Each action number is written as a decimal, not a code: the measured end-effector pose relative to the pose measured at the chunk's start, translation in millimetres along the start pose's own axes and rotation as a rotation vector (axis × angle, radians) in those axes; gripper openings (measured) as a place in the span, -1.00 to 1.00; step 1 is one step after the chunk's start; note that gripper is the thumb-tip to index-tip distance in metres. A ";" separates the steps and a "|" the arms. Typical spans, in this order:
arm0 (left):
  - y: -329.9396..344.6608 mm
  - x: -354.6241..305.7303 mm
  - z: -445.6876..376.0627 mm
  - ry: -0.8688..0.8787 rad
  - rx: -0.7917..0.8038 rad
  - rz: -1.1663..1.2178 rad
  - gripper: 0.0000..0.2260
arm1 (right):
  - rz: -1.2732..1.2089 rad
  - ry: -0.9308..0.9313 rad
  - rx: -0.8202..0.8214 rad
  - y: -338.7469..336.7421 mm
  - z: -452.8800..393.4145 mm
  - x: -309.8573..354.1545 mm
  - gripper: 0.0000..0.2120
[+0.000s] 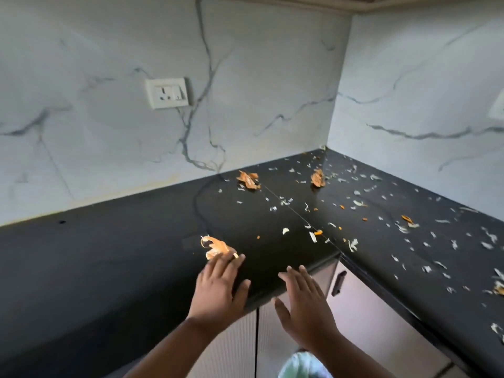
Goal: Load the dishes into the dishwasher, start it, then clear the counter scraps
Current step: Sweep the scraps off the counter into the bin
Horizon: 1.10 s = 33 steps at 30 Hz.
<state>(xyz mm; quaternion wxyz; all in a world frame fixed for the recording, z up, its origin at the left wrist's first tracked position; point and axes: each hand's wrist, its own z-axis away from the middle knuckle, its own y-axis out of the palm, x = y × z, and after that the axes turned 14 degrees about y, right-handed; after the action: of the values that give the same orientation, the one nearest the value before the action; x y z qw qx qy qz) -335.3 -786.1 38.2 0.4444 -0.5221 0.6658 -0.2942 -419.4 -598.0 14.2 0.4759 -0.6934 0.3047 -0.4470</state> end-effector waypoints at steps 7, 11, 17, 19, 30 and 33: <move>-11.6 78.9 -48.6 -0.240 0.240 -0.129 -0.08 | 0.074 -0.068 -0.007 -5.8 -60.6 44.6 -0.53; 14.5 115.8 -71.5 -0.087 0.366 -0.143 -0.18 | 0.088 -0.043 0.012 -0.7 -106.0 62.1 -0.48; 39.5 142.0 -109.7 0.198 0.347 -0.079 -0.68 | 0.027 0.096 0.059 14.4 -148.7 60.5 -0.47; 44.6 154.0 -125.3 0.086 0.260 -0.010 -0.59 | 0.058 0.126 0.101 18.3 -165.2 59.3 -0.46; 67.7 191.2 -177.6 -0.167 0.163 -0.053 -0.53 | 0.047 0.051 0.131 50.7 -354.7 83.0 -0.41; 73.4 194.8 -176.0 -0.217 0.094 -0.029 -0.66 | 0.048 -0.005 0.136 64.0 -415.2 95.4 -0.40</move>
<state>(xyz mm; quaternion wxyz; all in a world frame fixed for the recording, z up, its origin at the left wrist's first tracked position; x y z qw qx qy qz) -537.0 -964.5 -4.0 0.5338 -0.5388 0.5917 -0.2732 -757.5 -862.9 47.2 0.5334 -0.6531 0.2888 -0.4535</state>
